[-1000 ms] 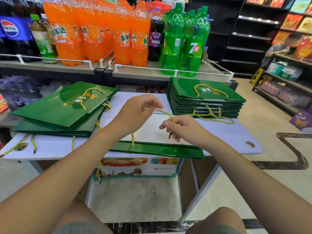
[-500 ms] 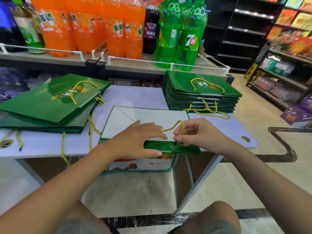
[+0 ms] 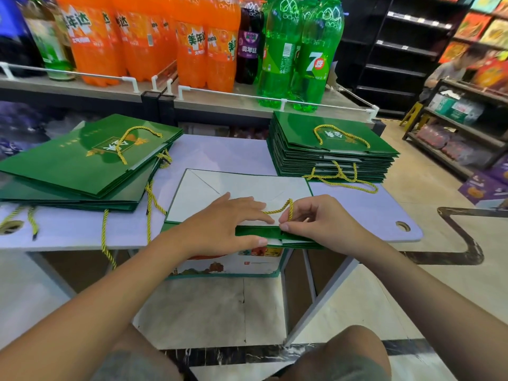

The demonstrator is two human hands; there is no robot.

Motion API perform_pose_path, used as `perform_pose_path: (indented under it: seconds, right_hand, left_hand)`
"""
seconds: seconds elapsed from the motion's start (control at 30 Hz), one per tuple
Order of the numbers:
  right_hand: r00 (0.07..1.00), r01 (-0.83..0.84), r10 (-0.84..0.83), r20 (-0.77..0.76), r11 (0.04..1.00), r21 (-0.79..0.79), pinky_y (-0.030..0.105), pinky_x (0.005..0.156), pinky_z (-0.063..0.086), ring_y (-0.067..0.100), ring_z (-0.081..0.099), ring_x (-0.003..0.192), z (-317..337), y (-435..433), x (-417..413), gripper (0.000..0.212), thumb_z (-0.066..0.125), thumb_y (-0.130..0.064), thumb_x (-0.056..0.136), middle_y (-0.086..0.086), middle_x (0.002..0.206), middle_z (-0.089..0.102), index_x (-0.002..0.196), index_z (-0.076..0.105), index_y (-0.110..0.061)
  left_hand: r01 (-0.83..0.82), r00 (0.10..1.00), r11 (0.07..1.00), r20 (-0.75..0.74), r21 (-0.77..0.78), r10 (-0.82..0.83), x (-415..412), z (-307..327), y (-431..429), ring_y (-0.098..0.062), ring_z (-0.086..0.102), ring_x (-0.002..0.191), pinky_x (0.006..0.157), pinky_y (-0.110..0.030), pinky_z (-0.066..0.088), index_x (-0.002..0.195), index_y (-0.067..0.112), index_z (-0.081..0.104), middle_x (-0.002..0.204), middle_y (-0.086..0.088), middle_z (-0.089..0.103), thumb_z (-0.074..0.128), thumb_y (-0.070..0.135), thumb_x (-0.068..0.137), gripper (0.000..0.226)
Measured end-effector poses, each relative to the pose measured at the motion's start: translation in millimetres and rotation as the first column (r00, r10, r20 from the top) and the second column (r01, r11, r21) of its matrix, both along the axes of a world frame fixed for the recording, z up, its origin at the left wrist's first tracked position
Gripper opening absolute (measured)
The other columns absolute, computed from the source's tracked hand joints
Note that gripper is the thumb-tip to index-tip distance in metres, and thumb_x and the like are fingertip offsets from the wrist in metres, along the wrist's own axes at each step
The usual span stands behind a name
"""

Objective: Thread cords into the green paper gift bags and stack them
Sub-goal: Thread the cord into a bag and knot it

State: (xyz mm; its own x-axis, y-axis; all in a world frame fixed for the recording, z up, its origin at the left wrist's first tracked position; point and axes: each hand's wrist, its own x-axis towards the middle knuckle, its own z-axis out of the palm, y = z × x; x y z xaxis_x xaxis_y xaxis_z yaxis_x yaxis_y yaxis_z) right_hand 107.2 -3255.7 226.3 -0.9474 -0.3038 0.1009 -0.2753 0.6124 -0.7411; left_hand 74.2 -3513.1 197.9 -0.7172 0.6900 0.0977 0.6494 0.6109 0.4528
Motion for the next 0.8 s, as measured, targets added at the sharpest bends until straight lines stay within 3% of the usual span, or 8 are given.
perform_pose_path:
  seconds: [0.17,0.33,0.5,0.57,0.63,0.7,0.8]
  right_hand:
    - [0.999,0.028,-0.028,-0.022,1.0,0.008,0.017,0.071,0.046,0.008,0.063,0.076,7,0,-2,0.012,0.078,-0.02,0.091,-0.011,0.085,0.075,0.1,0.079,-0.028]
    - [0.999,0.032,-0.031,0.025,0.999,-0.04,0.018,0.07,0.044,0.008,0.069,0.075,10,-3,-2,0.027,0.083,-0.017,0.086,-0.004,0.081,0.079,0.108,0.069,-0.023]
    - [0.998,0.027,-0.03,0.052,0.998,0.059,0.018,0.069,0.043,-0.001,0.065,0.071,15,-10,2,0.018,0.075,-0.027,0.094,-0.008,0.084,0.079,0.111,0.068,-0.025]
    - [0.999,0.049,-0.049,-0.007,0.99,0.129,0.019,0.071,0.045,0.0,0.064,0.076,17,-10,5,0.016,0.069,-0.036,0.098,-0.012,0.091,0.077,0.112,0.071,-0.028]
    - [0.977,0.154,-0.122,-0.177,0.972,0.178,0.024,0.071,0.047,0.005,0.062,0.079,19,-9,11,0.017,0.066,-0.043,0.097,-0.017,0.098,0.07,0.11,0.07,-0.034]
    - [0.902,0.295,-0.238,-0.361,0.949,0.113,0.029,0.064,0.045,0.01,0.057,0.072,22,-12,25,0.006,0.066,-0.042,0.096,-0.017,0.085,0.063,0.097,0.068,-0.037]
    - [0.841,0.424,-0.375,-0.39,0.904,0.046,0.033,0.055,0.044,0.011,0.054,0.057,16,-21,51,0.025,0.066,-0.045,0.093,-0.013,0.061,0.059,0.071,0.065,-0.033]
  left_hand:
    - [-0.013,1.0,1.0,0.017,0.019,0.013,1,0,0,0.005,0.014,0.152,0.129,-0.041,0.001,0.138,0.056,0.052,0.162,0.025,0.031,0.054,0.07,0.093,0.048]
    - [-0.035,0.999,0.999,0.032,0.04,0.034,2,0,0,0.005,0.015,0.151,0.129,-0.04,0.001,0.137,0.055,0.054,0.161,0.025,0.033,0.054,0.07,0.093,0.047]
    - [-0.049,0.998,0.997,0.038,0.057,0.047,2,-1,0,0.006,0.017,0.151,0.129,-0.041,0.002,0.137,0.054,0.055,0.16,0.026,0.034,0.051,0.07,0.095,0.046]
    - [-0.052,0.998,0.997,0.045,0.064,0.049,3,-1,0,0.006,0.018,0.15,0.129,-0.041,0.002,0.137,0.055,0.054,0.16,0.026,0.035,0.049,0.068,0.096,0.043]
    - [-0.062,0.997,0.995,0.055,0.082,0.058,4,-1,0,0.007,0.021,0.149,0.129,-0.041,0.002,0.136,0.056,0.055,0.159,0.025,0.038,0.047,0.066,0.098,0.04]
    - [-0.078,0.995,0.991,0.067,0.109,0.071,5,-1,0,0.007,0.024,0.148,0.129,-0.04,0.002,0.135,0.055,0.056,0.158,0.024,0.04,0.044,0.066,0.099,0.04]
    - [-0.085,0.995,0.988,0.063,0.131,0.077,7,-1,1,0.007,0.027,0.147,0.129,-0.039,0.003,0.135,0.054,0.056,0.156,0.022,0.043,0.041,0.065,0.1,0.04]
